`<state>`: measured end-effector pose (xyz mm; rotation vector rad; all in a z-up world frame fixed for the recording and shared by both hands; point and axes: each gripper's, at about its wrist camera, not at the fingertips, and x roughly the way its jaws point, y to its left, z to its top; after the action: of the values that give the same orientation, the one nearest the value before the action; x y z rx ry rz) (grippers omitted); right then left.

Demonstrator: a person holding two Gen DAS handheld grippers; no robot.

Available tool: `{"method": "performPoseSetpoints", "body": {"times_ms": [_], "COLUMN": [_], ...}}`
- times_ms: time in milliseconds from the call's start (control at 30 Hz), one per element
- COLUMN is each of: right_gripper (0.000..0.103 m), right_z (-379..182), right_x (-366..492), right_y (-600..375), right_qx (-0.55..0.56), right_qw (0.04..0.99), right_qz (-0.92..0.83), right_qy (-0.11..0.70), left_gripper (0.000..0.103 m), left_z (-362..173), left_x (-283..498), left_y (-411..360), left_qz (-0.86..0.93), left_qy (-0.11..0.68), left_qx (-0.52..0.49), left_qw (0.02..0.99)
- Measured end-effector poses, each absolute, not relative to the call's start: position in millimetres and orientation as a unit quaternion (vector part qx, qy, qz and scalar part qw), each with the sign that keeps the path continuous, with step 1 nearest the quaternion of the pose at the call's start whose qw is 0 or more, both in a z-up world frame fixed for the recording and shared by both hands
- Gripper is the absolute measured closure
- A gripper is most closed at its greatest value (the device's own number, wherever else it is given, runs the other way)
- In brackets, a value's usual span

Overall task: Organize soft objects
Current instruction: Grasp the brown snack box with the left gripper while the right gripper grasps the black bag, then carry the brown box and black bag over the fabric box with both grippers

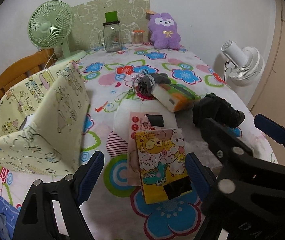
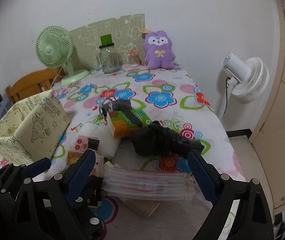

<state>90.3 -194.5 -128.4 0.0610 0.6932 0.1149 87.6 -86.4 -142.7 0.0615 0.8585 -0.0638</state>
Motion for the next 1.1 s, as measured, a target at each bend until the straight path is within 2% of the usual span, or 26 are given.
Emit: {"method": "performPoseSetpoints", "body": {"times_ms": [167, 233, 367, 500, 567, 600, 900, 1100], "right_gripper": [0.008, 0.008, 0.008, 0.008, 0.008, 0.008, 0.008, 0.008], "right_z": [-134.6, -136.4, -140.1, -141.7, -141.0, -140.6, -132.8, -140.7], "right_x": [98.5, 102.7, 109.3, 114.5, 116.4, 118.2, 133.6, 147.6], "right_y": [-196.4, -197.1, -198.0, -199.6, -199.8, -200.3, -205.7, -212.2], "right_qx": [0.032, 0.032, 0.032, 0.038, 0.039, 0.039, 0.044, 0.046], "right_qw": [0.935, 0.934, 0.932, 0.93, 0.931, 0.931, 0.934, 0.929], "right_qz": [0.054, 0.054, 0.054, 0.053, 0.052, 0.052, 0.048, 0.036], "right_qy": [0.349, 0.353, 0.357, 0.36, 0.36, 0.359, 0.351, 0.364], "left_gripper": [0.021, 0.033, 0.043, 0.066, 0.069, 0.076, 0.081, 0.082], "left_z": [-146.1, -148.7, -153.8, -151.6, -149.5, -148.2, -133.0, -139.6], "left_x": [94.2, 98.2, 106.6, 109.1, 110.6, 111.1, 119.4, 130.1], "left_y": [-91.7, -92.6, -90.8, -91.9, -92.8, -93.0, -98.3, -104.9], "left_qz": [-0.031, -0.032, -0.02, -0.02, -0.022, -0.023, -0.026, -0.038], "left_qy": [0.414, 0.419, 0.428, 0.423, 0.422, 0.421, 0.394, 0.41], "left_qx": [0.037, 0.037, 0.033, 0.038, 0.04, 0.041, 0.045, 0.043], "left_qw": [0.909, 0.907, 0.903, 0.905, 0.905, 0.906, 0.918, 0.91]}}
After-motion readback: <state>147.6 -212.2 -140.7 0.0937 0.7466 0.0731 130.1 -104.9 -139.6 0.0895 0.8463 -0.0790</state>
